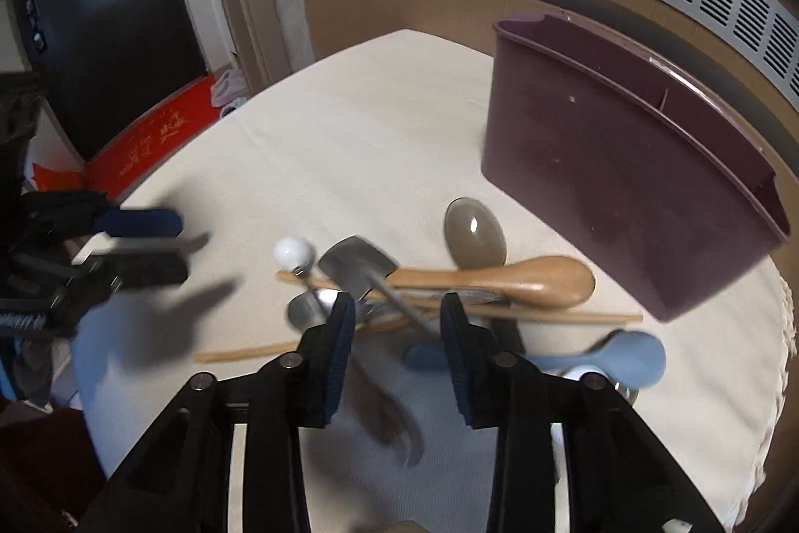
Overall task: Organize utensils
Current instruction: 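Reach into the utensil pile and grasp the black slotted spatula with the right tool, then grasp the white-knobbed small spoon with the left tool while the right tool holds the spatula, then lift and carry the spoon and spatula over the maroon caddy with both tools, then open both tools to drop the spoon and spatula into the caddy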
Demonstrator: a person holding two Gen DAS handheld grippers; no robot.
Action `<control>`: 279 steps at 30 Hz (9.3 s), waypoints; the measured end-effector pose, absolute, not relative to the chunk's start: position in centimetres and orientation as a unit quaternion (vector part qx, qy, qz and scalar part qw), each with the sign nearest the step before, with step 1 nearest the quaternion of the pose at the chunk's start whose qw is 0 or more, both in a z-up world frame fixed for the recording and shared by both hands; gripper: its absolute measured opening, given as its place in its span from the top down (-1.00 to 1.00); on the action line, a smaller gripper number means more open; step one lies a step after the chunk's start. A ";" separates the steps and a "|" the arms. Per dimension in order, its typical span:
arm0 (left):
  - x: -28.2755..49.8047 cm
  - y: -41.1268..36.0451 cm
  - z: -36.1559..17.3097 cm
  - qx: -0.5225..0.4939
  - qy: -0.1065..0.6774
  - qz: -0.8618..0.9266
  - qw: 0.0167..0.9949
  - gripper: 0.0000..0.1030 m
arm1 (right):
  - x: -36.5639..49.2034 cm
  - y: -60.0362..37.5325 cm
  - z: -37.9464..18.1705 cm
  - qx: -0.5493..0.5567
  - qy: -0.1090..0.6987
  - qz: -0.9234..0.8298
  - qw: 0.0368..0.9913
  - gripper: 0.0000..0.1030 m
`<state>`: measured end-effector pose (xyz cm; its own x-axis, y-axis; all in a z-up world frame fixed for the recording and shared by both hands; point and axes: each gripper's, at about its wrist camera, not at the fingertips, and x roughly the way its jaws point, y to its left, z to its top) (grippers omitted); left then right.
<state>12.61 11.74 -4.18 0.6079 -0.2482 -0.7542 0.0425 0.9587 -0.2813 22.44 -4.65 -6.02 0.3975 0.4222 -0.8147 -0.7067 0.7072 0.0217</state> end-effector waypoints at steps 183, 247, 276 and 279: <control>15.4 5.6 6.3 -0.069 0.312 -0.155 0.935 0.57 | 13.7 -21.7 -1.8 0.083 0.315 0.234 0.916 0.94; 16.8 2.0 6.2 -0.064 0.342 -0.177 0.920 0.56 | 15.5 -21.1 2.2 0.018 0.293 0.135 0.947 0.43; 33.4 4.0 10.8 -0.085 0.276 -0.187 0.939 0.50 | 30.1 -15.2 8.9 -0.009 0.233 0.183 0.955 0.42; 34.0 3.8 8.9 -0.080 0.296 -0.176 0.936 0.28 | 31.5 -15.8 6.2 0.015 0.297 0.219 0.929 0.41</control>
<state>34.04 3.77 8.91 0.7631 -0.3764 -0.5253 0.2820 0.9253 -0.2533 31.48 -15.83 6.16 0.7279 0.4155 -0.5454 -0.3982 0.9038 0.1571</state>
